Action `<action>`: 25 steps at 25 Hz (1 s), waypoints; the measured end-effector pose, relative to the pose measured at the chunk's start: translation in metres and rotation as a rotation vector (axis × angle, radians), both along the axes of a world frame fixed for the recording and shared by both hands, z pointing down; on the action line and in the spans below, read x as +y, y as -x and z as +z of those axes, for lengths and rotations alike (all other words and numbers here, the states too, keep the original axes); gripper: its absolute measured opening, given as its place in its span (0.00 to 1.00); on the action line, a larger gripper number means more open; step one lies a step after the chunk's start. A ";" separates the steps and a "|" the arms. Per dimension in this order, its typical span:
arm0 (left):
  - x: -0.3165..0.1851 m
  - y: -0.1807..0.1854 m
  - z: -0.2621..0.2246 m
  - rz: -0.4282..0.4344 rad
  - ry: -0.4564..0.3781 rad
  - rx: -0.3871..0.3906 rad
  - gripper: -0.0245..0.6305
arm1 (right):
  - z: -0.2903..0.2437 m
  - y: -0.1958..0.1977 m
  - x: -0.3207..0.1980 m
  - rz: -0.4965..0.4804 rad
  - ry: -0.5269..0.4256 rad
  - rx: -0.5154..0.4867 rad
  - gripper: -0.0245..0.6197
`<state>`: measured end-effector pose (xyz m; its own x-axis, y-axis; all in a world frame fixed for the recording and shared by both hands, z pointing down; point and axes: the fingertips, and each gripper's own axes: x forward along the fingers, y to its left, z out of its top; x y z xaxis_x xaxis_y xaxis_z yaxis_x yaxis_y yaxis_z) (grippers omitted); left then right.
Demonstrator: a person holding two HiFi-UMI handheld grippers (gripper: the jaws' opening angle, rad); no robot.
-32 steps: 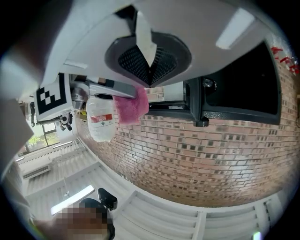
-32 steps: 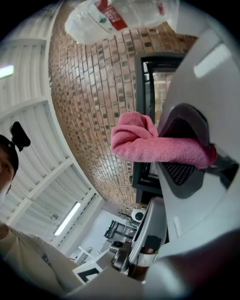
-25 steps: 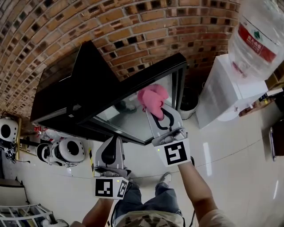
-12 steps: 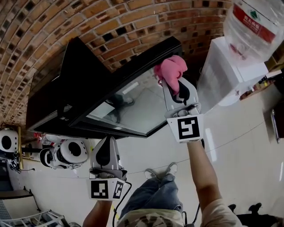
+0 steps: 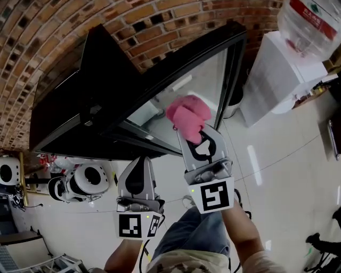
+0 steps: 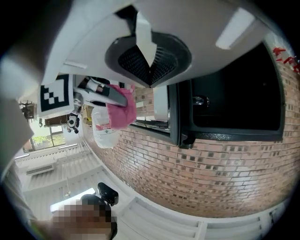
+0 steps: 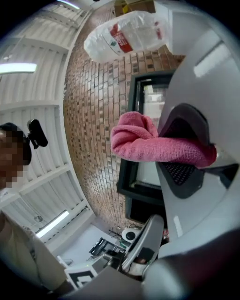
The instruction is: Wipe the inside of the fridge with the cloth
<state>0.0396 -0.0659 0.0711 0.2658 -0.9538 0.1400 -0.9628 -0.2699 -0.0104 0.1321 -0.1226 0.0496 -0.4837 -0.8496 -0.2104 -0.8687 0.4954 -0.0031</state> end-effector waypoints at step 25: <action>-0.020 -0.014 0.056 -0.083 -0.026 0.046 0.06 | 0.111 0.022 -0.001 -0.128 0.068 0.120 0.13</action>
<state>0.0533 -0.0858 0.1270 0.1912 -0.9759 0.1048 -0.9815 -0.1892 0.0289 0.1105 -0.1236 0.1603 -0.6072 -0.7895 -0.0890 -0.7945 0.6043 0.0598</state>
